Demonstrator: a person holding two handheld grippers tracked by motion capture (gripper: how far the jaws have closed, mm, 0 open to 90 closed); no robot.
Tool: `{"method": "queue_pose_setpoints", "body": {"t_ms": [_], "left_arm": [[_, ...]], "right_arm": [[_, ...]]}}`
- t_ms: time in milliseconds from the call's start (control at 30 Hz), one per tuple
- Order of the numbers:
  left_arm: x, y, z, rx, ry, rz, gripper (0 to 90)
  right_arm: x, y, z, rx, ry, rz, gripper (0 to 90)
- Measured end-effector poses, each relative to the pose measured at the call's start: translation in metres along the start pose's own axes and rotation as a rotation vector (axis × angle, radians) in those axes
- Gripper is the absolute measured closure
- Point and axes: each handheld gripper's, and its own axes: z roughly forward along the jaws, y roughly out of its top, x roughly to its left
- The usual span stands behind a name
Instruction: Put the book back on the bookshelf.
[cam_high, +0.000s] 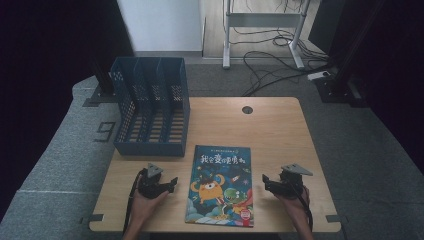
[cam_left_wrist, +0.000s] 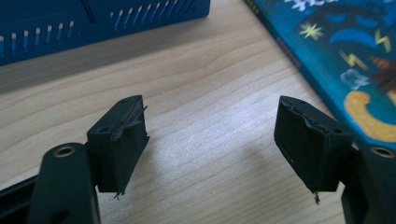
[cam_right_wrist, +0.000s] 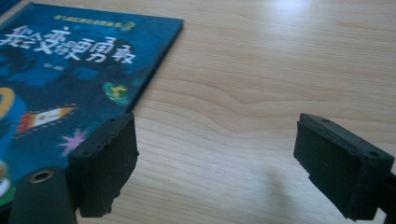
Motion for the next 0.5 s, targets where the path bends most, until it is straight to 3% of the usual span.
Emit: {"method": "queue_pose_setpoints", "body": {"t_ms": [200, 233, 367, 433, 500], "left_arm": [[-0.003, 0.002, 0.0, -0.025, 0.006, -0.003, 21.5], [-0.002, 0.004, 0.0, -0.03, 0.0, -0.015, 21.5], [0.0, 0.016, -0.005, -0.06, -0.033, -0.041, 21.9], [-0.002, 0.022, -0.007, -0.068, -0.037, -0.04, 22.9], [-0.005, 0.028, -0.008, -0.092, -0.016, -0.042, 25.1]], "right_arm": [[0.013, 0.006, 0.008, 0.013, 0.039, -0.012, 12.9], [0.019, 0.01, 0.011, 0.015, 0.061, -0.017, 12.9], [0.029, 0.018, 0.013, 0.015, 0.072, -0.035, 12.8], [0.038, 0.027, 0.015, 0.0, 0.089, -0.031, 13.1], [0.045, 0.031, 0.019, 0.004, 0.098, -0.029, 13.1]]}}
